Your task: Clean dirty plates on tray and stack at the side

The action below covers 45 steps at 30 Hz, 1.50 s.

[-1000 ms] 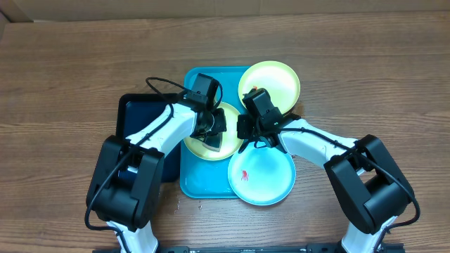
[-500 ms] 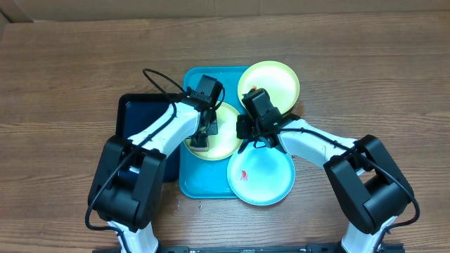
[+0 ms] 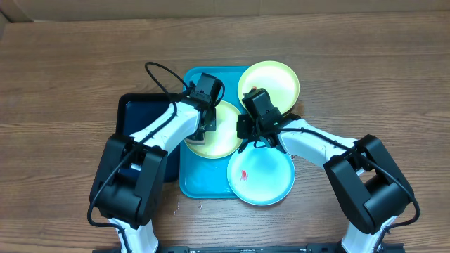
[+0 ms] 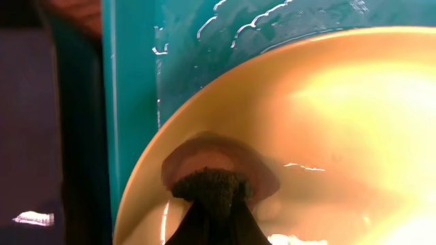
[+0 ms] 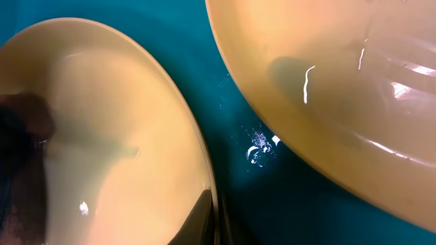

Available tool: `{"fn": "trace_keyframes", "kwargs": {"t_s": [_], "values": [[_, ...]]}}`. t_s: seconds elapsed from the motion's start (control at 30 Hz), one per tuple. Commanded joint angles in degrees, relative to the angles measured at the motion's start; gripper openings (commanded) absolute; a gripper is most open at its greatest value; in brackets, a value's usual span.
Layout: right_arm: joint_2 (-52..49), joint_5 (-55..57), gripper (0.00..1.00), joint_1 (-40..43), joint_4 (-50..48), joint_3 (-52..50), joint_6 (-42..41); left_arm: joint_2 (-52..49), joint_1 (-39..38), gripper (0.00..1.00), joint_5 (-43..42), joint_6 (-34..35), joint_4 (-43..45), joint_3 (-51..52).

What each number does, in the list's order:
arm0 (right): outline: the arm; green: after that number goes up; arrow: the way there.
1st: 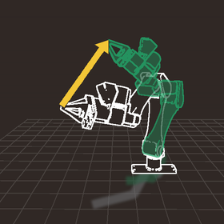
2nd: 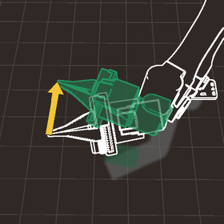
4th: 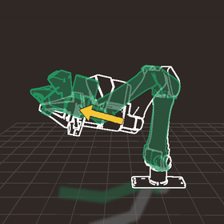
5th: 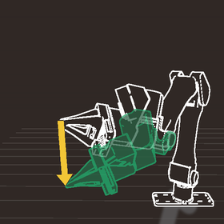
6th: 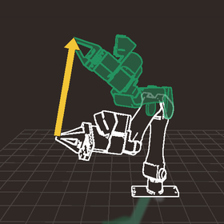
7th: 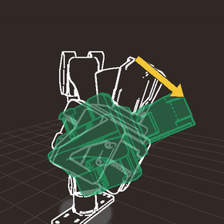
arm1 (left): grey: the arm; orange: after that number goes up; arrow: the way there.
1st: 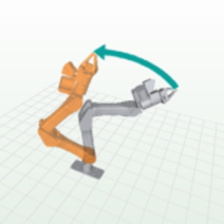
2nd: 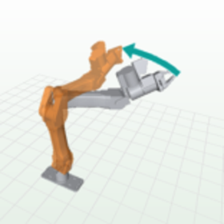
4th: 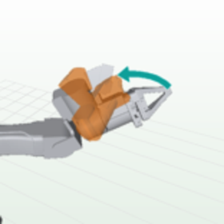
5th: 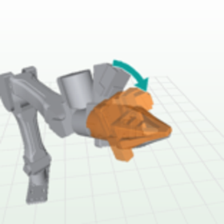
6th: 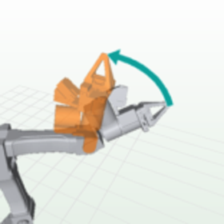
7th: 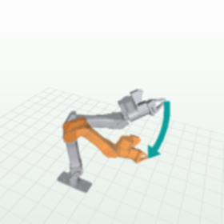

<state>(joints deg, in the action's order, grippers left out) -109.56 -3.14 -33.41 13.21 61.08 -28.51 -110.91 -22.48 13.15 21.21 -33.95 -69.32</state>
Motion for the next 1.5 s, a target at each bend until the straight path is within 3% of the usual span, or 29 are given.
{"fn": "trace_keyframes", "kwargs": {"t_s": [0.0,0.37,0.73,1.17,1.47], "values": [[-0.8,-0.3,0.04,-0.3,-0.1,1.3,-0.3,-4.3,0.1,0.04,-8.8,-5.3,0.7,0.3],[-0.8,-0.3,0.04,-0.3,-0.1,1.3,-0.3,-4.5,0.1,0.04,-24.5,-12.5,-4.3,-2.6],[-0.8,-0.3,0.04,-0.3,-0.2,1.3,-0.3,-4.5,0.1,0.04,-24.3,-13.1,-9.6,-3.6],[-0.8,-0.3,0.04,-0.3,-0.1,1.3,-0.3,-4.5,0.0,0.04,1.3,-4.2,-6.0,-3.6],[-0.8,-0.3,0.04,-0.3,-0.1,1.3,-0.3,-4.5,0.1,0.04,5.9,-3.3,-7.0,-3.6]]}}
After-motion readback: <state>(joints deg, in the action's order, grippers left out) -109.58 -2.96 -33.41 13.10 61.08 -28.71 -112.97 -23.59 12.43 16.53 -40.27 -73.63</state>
